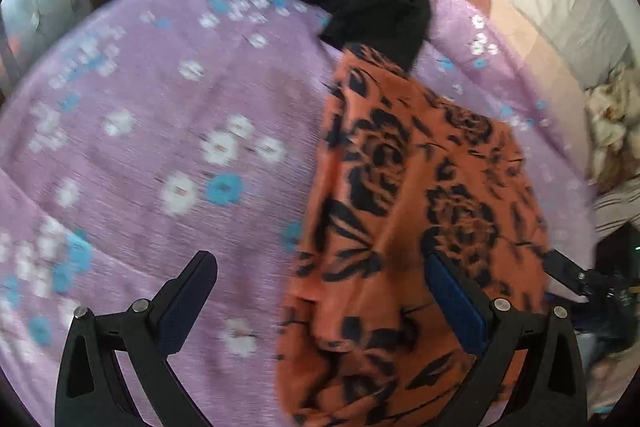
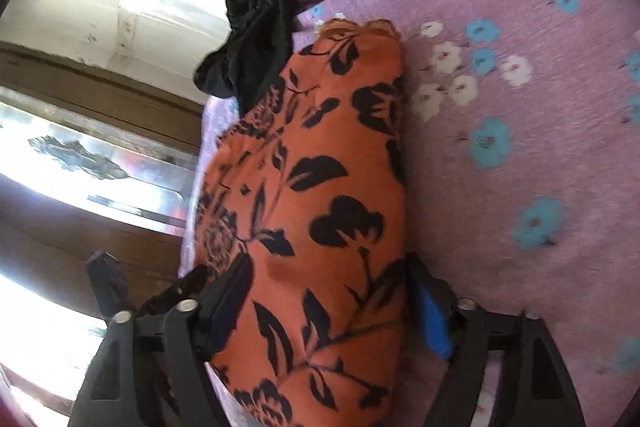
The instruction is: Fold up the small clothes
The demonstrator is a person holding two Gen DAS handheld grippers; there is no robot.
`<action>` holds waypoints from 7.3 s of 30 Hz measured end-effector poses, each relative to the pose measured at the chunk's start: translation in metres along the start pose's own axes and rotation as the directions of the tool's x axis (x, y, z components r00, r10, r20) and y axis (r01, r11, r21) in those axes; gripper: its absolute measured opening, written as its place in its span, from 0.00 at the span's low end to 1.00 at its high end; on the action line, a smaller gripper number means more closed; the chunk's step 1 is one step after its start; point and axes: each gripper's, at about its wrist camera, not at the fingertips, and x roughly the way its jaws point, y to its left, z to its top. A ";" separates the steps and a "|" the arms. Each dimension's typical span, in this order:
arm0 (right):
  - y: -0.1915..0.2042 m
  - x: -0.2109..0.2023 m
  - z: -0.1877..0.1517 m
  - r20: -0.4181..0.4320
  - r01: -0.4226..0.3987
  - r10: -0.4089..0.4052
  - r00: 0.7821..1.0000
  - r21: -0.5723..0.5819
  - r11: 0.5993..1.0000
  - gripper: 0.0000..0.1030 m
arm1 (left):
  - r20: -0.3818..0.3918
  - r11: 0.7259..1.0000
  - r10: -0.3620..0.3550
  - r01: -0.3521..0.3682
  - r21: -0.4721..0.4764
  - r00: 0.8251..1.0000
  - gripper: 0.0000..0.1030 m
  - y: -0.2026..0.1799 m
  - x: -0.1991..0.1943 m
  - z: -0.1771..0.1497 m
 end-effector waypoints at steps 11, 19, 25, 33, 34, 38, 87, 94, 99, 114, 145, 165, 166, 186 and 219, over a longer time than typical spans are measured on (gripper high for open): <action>0.010 0.002 -0.013 0.098 0.050 -0.044 0.994 -0.060 0.997 0.43 | -0.023 0.994 -0.098 0.099 0.044 0.995 0.72 -0.040 0.007 -0.005; 0.054 -0.035 -0.023 0.183 0.110 -0.072 0.981 -0.205 0.973 0.39 | 0.077 0.986 -0.154 0.149 0.076 0.985 0.31 -0.057 -0.038 -0.004; 0.067 -0.098 -0.036 0.216 0.108 -0.059 0.975 -0.223 0.969 0.39 | 0.061 0.965 -0.237 0.228 0.127 0.970 0.28 -0.089 -0.075 -0.031; 0.025 -0.178 -0.114 0.184 0.117 -0.097 0.978 -0.104 0.988 0.39 | -0.039 0.943 -0.219 0.222 0.247 0.975 0.28 -0.137 -0.105 -0.130; 0.013 -0.182 -0.125 0.166 0.139 -0.125 0.978 -0.073 0.988 0.39 | -0.057 0.942 -0.194 0.202 0.268 0.979 0.29 -0.142 -0.101 -0.147; -0.035 -0.177 -0.140 0.037 0.326 -0.330 0.943 0.076 0.942 0.52 | -0.081 0.955 -0.038 0.060 0.290 0.996 0.41 -0.140 -0.079 -0.184; 0.153 -0.344 -0.238 0.503 0.487 -0.294 0.813 -0.311 0.816 0.65 | 0.561 0.836 0.260 -0.474 0.276 0.786 0.91 -0.208 -0.326 -0.214; 0.157 -0.343 -0.242 0.508 0.491 -0.290 0.811 -0.321 0.810 0.65 | 0.570 0.843 0.267 -0.475 0.252 0.777 0.91 -0.208 -0.337 -0.216; 0.166 -0.349 -0.247 0.539 0.499 -0.274 0.797 -0.330 0.802 0.65 | 0.592 0.841 0.277 -0.489 0.233 0.757 0.91 -0.207 -0.345 -0.218; 0.201 -0.361 -0.266 0.600 0.528 -0.227 0.767 -0.390 0.754 0.65 | 0.603 0.858 0.247 -0.460 0.227 0.758 0.91 -0.205 -0.365 -0.223; 0.246 -0.415 -0.306 0.687 0.549 -0.140 0.713 -0.424 0.720 0.66 | 0.693 0.885 0.127 -0.397 0.244 0.710 0.91 -0.215 -0.452 -0.260; 0.266 -0.432 -0.325 0.719 0.554 -0.092 0.689 -0.441 0.706 0.69 | 0.735 0.894 0.093 -0.381 0.235 0.672 1.00 -0.220 -0.485 -0.272; 0.267 -0.432 -0.325 0.719 0.555 -0.091 0.689 -0.442 0.705 0.69 | 0.736 0.896 0.094 -0.380 0.232 0.670 1.00 -0.220 -0.486 -0.272; 0.267 -0.419 -0.320 0.700 0.551 -0.095 0.708 -0.464 0.693 0.70 | 0.737 0.901 0.117 -0.383 0.202 0.666 1.00 -0.209 -0.480 -0.262; 0.279 -0.376 -0.276 0.654 0.543 -0.131 0.745 -0.479 0.690 0.70 | 0.702 0.918 0.165 -0.368 0.148 0.693 1.00 -0.188 -0.453 -0.212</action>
